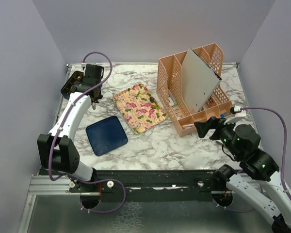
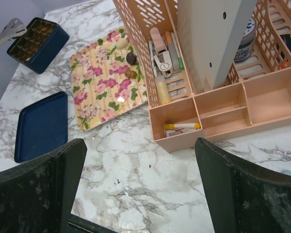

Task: Pack the chocolate
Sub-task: Place the fake chocolate in the packing box.

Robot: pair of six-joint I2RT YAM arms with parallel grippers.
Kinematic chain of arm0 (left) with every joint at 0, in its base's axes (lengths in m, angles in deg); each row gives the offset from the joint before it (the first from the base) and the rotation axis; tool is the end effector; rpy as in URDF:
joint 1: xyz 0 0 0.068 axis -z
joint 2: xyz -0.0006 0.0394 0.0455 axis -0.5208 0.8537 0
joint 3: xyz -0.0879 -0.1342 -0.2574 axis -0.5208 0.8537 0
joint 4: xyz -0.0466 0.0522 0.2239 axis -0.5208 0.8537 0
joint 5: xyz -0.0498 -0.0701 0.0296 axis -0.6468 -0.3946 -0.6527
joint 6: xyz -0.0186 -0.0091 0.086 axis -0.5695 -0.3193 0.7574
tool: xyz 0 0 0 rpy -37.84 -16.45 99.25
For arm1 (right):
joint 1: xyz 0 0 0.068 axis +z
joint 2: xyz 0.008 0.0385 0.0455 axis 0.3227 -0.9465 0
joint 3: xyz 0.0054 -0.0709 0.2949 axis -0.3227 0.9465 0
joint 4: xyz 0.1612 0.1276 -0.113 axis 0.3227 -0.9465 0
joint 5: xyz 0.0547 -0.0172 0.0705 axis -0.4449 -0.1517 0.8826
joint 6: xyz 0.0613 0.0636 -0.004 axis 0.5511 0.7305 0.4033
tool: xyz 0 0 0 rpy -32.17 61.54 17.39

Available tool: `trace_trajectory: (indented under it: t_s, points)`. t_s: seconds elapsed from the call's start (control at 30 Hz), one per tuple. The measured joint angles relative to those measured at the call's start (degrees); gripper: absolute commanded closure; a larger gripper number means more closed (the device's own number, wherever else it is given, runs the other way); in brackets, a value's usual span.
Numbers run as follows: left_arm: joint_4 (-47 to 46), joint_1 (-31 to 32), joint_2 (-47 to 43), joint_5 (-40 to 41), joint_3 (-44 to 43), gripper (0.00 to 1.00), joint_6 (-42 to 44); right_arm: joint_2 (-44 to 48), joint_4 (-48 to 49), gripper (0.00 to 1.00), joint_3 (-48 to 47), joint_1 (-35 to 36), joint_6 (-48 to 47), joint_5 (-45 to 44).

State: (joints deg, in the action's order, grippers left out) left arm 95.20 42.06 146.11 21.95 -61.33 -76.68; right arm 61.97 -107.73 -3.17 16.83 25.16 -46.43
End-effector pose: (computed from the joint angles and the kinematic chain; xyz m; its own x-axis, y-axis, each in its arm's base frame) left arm 0.3145 -0.0275 0.3302 -0.7020 -0.0934 -0.7061 -0.2613 0.9560 0.1333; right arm 0.0775 0.0296 0.3271 -0.3307 0.2518 -0.9095 -0.2357 0.9112 0.3380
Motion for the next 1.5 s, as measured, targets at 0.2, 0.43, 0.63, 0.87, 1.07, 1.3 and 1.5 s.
trace_trajectory:
  t_s: [0.2, 0.43, 0.63, 0.87, 1.07, 1.3, 1.5]
  points:
    - [-1.4, -5.6, 0.0, 0.3, 0.1, 0.65, -0.1, 0.0, 0.0, 0.01, 0.0, 0.0, 0.0, 0.2]
    - [-3.8, -12.0, 1.1, 0.3, 0.1, 0.65, -0.1, 0.0, 0.0, 0.01, 0.0, 0.0, 0.0, 0.2]
    - [-4.9, -15.8, 3.5, 0.0, 0.1, 0.65, 0.1, 0.0, 0.0, 0.01, 0.0, 0.0, 0.0, 0.2]
    - [-6.7, -17.0, 4.6, -2.6, 1.3, 0.65, 0.3, 0.0, 0.0, 0.01, 0.0, 0.0, 0.0, 0.2]
    - [-7.5, -16.9, 6.0, -3.2, 2.5, 0.65, 0.5, 0.0, 0.0, 0.01, 0.0, 0.0, 0.0, 0.2]
    - [-7.8, -16.9, 6.5, -3.2, 4.0, 0.64, 0.5, 0.0, 0.0, 0.01, 0.0, 0.0, 0.0, 0.2]
    - [-8.3, -16.9, 6.5, -3.2, 4.9, 0.60, 0.5, 0.0, 0.0, 0.01, 0.0, 0.0, 0.0, 0.2]
